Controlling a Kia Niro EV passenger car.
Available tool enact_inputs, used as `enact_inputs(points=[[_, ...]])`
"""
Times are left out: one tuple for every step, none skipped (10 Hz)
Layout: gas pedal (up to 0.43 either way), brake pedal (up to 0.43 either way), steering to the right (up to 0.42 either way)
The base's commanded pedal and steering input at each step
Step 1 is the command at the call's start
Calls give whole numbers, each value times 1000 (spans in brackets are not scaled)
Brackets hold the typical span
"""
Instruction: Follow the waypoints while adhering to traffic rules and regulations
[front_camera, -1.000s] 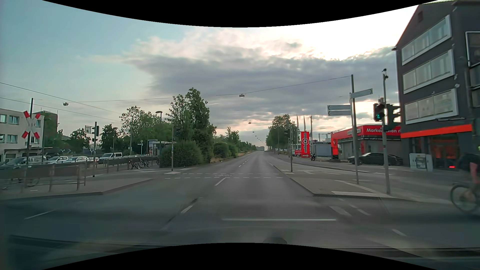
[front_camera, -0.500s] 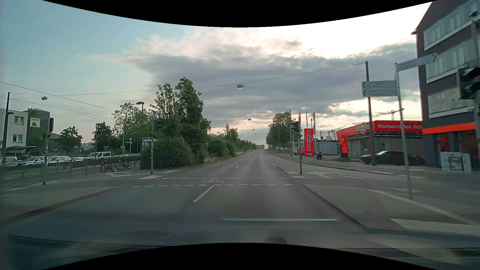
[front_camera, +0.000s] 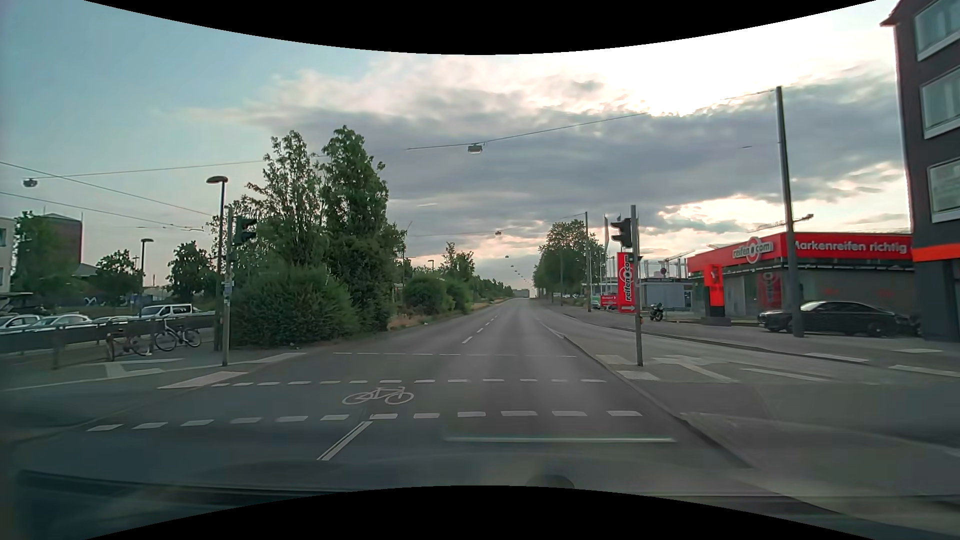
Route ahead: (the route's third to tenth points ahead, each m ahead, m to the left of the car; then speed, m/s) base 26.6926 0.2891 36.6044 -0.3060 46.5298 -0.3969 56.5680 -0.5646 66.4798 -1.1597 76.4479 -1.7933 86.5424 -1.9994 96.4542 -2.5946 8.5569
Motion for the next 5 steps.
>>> enact_inputs(points=[[398, 0, -4], [398, 0, -4], [398, 0, -4], [398, 0, -3], [398, 0, -2]])
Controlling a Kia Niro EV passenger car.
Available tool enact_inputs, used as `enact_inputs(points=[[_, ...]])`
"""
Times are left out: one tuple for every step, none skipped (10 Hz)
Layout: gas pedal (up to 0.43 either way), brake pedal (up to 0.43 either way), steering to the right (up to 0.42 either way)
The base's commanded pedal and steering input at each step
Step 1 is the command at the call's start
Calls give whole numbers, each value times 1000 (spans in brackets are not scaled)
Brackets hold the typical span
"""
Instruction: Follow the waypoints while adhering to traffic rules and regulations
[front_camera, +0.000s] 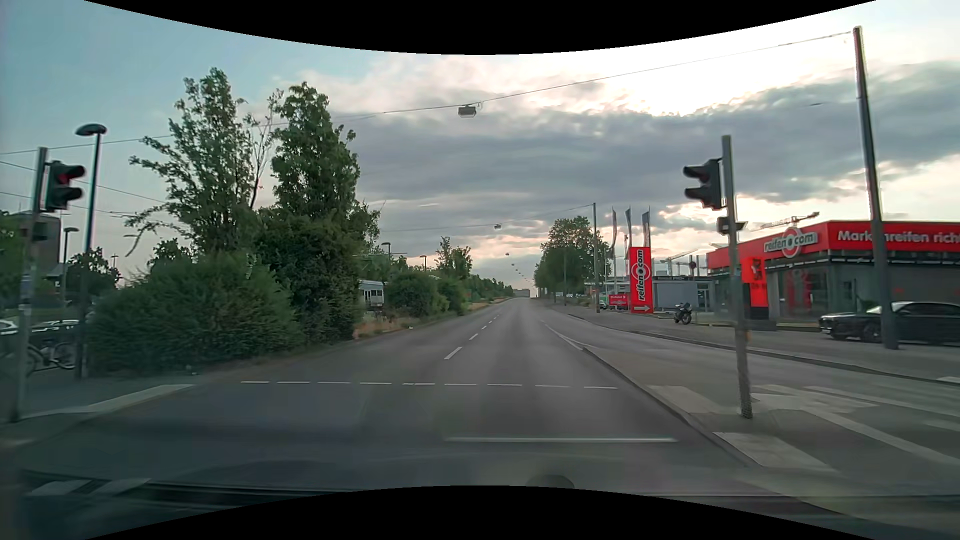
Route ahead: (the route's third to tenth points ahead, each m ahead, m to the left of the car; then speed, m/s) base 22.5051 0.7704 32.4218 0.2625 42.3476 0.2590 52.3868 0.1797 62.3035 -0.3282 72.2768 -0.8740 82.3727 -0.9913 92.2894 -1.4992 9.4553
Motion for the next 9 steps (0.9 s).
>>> enact_inputs(points=[[398, 0, 0], [398, 0, 0], [398, 0, 1], [398, 0, 1], [398, 0, 1], [398, 0, 1], [398, 0, 1], [398, 0, 1], [398, 0, 1]])
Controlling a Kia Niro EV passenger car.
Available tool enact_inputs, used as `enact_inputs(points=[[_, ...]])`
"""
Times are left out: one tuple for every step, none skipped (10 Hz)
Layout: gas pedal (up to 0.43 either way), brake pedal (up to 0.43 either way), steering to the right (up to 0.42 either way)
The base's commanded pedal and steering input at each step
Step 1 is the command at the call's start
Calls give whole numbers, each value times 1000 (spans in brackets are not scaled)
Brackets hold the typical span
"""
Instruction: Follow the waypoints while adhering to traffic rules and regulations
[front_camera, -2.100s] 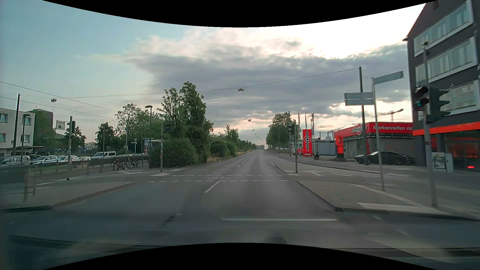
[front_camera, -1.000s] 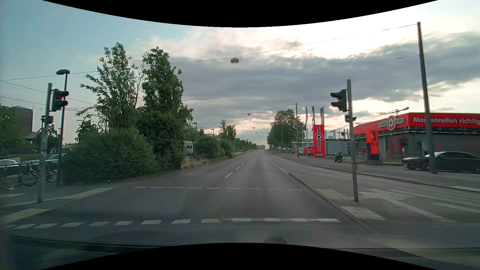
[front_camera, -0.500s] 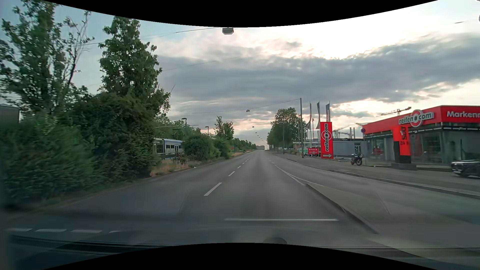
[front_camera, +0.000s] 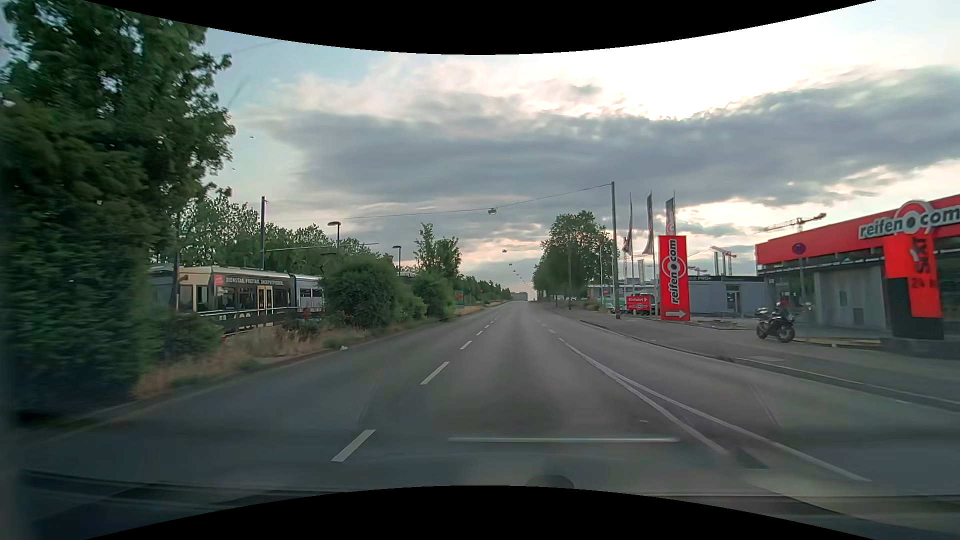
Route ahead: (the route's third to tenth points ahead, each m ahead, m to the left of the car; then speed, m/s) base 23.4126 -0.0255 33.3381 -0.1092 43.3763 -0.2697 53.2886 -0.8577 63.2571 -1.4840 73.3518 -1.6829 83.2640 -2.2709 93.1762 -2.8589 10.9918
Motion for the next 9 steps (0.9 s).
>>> enact_inputs(points=[[398, 0, 1], [398, 0, 1], [398, 0, 1], [398, 0, 1], [398, 0, 1], [409, 0, 1], [409, 0, 1], [409, 0, 1], [409, 0, 0]])
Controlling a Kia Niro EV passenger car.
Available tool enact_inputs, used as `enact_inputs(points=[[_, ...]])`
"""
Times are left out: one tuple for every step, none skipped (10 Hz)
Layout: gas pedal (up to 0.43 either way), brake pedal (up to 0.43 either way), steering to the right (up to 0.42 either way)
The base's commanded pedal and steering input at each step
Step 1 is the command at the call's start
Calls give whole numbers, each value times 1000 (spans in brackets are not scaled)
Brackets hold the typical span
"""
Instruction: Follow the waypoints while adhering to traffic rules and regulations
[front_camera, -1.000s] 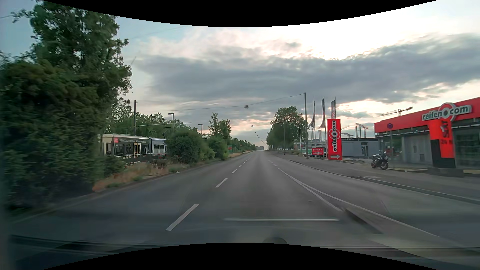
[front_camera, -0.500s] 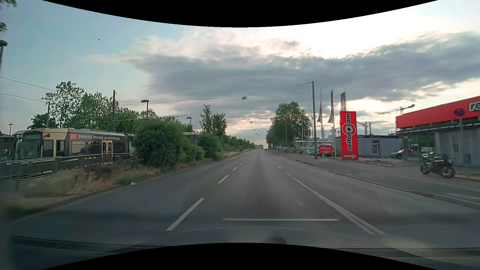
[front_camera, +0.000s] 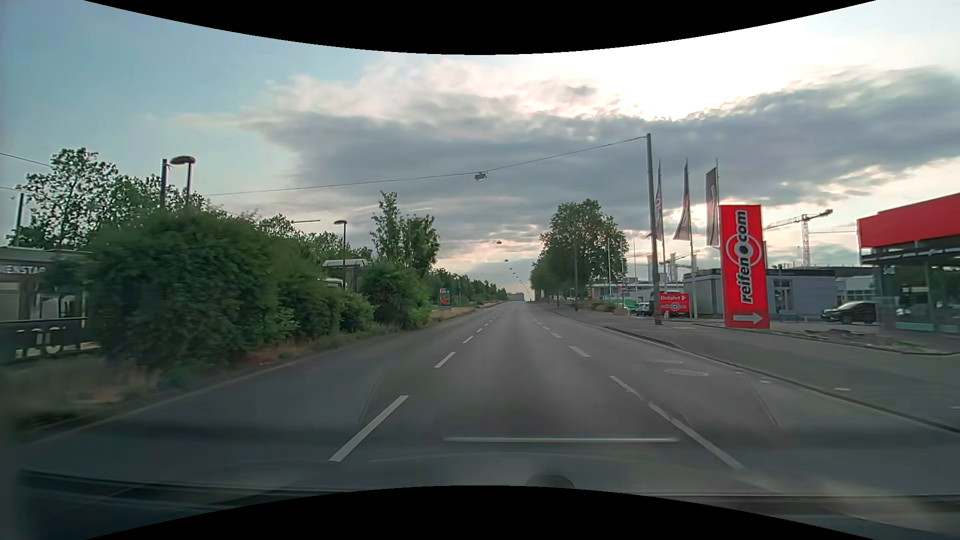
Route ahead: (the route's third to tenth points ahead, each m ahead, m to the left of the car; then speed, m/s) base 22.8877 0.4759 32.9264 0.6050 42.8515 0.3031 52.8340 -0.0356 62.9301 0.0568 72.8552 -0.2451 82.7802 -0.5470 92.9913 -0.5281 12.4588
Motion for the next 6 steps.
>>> enact_inputs(points=[[409, 0, 0], [409, 0, 0], [398, 0, 0], [398, 0, 0], [398, 0, -1], [398, 0, -2]])
